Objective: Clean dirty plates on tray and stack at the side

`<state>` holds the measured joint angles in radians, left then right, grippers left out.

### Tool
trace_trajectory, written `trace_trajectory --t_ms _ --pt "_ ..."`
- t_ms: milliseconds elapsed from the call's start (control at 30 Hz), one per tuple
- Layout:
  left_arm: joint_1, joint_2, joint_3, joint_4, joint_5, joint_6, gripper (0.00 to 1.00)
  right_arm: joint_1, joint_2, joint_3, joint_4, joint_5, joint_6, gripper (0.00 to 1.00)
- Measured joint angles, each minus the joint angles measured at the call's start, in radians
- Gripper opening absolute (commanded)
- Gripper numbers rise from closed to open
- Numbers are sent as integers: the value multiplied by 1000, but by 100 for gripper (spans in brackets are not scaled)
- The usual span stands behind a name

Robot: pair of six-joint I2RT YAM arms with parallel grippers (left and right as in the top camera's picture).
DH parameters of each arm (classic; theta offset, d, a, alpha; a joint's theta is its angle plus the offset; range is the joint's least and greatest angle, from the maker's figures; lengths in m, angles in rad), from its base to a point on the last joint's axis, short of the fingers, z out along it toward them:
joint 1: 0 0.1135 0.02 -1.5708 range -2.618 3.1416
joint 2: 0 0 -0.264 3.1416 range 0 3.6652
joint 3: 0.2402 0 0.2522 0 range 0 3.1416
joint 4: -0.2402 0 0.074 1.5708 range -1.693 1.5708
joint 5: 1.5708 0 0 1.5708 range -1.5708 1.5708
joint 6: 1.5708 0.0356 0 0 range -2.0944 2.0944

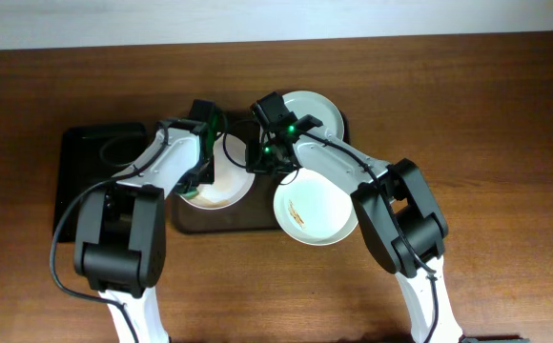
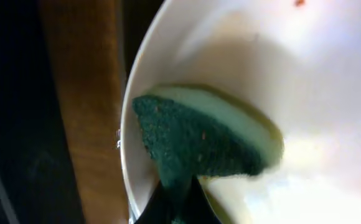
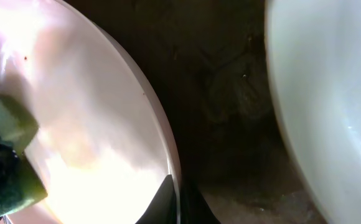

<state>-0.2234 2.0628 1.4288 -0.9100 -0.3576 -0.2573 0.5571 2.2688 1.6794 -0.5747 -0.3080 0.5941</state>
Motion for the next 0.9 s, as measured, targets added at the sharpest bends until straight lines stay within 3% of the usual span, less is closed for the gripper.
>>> trace_trajectory --t_ms 100,200,267,333,633,767,900 --pt "18 24 203 -108 61 0 1 -2 0 0 -8 1 0 5" --pt "35 24 388 -212 147 7 1 -2 0 1 -18 4 2 15" --pt "55 24 468 -269 206 10 1 -2 0 2 -22 3 2 16" --pt "79 24 487 -281 246 13 1 -2 0 2 -21 3 3 4" --pt "146 24 487 -282 341 55 1 -4 0 15 -71 19 -18 4" --pt "147 24 487 -278 344 55 1 -2 -88 77 -275 239 -72 4" --pt "147 24 487 -255 344 55 1 21 -221 110 -340 482 -102 4"
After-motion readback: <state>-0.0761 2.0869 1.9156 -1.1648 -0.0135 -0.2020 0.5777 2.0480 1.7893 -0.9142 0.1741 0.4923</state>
